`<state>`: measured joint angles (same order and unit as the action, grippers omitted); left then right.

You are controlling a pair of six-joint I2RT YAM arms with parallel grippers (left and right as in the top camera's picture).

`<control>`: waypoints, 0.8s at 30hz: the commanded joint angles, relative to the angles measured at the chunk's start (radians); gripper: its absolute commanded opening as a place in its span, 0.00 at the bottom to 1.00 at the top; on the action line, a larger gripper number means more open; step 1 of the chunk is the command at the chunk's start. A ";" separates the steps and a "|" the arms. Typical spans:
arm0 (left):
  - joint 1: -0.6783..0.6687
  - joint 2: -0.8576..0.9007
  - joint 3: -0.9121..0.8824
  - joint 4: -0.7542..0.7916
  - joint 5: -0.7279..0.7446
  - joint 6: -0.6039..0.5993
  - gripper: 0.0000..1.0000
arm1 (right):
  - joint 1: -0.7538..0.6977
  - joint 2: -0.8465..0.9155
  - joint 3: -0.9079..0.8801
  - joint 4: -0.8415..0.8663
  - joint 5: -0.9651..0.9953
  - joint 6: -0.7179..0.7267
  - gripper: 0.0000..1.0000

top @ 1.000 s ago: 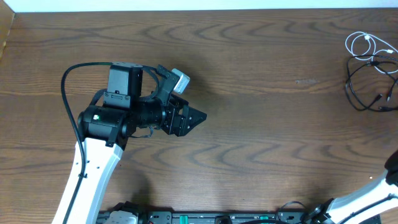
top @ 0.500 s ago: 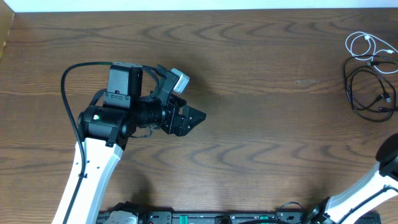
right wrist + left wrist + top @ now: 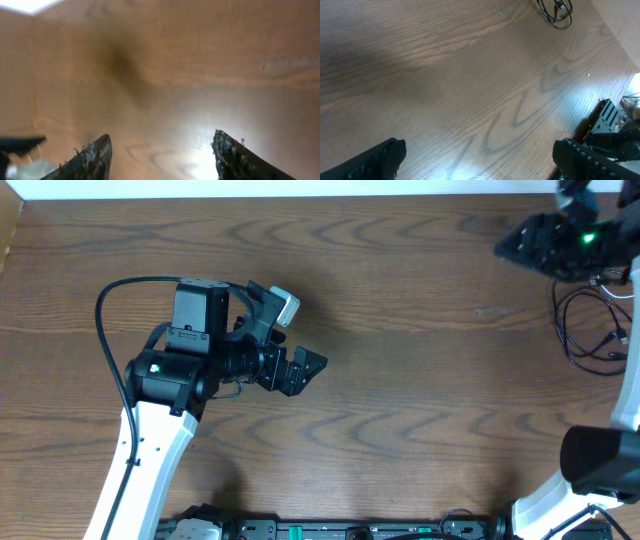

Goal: Untangle cables

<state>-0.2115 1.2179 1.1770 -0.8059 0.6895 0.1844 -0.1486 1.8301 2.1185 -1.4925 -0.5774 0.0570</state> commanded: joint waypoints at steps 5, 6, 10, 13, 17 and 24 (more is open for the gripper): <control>-0.002 0.008 0.021 0.000 -0.011 0.010 0.99 | 0.100 -0.115 0.010 -0.156 0.098 -0.054 0.76; -0.001 0.008 0.021 0.000 -0.011 0.010 0.99 | 0.119 -0.132 0.010 -0.179 0.098 -0.055 0.99; -0.002 0.008 0.021 -0.001 -0.011 0.010 0.99 | 0.140 -0.151 0.010 -0.185 0.097 -0.054 0.99; -0.002 0.008 0.021 0.000 -0.011 0.009 0.99 | 0.144 -0.150 0.010 -0.185 0.101 -0.055 0.99; -0.002 0.008 0.021 0.000 -0.011 0.010 0.99 | 0.143 -0.150 0.010 -0.202 0.126 -0.055 0.99; -0.002 0.008 0.021 0.000 -0.011 0.010 0.99 | 0.198 -0.209 0.010 -0.206 0.145 -0.084 0.99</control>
<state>-0.2115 1.2221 1.1770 -0.8059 0.6811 0.1844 -0.0006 1.6798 2.1189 -1.6951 -0.4522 0.0139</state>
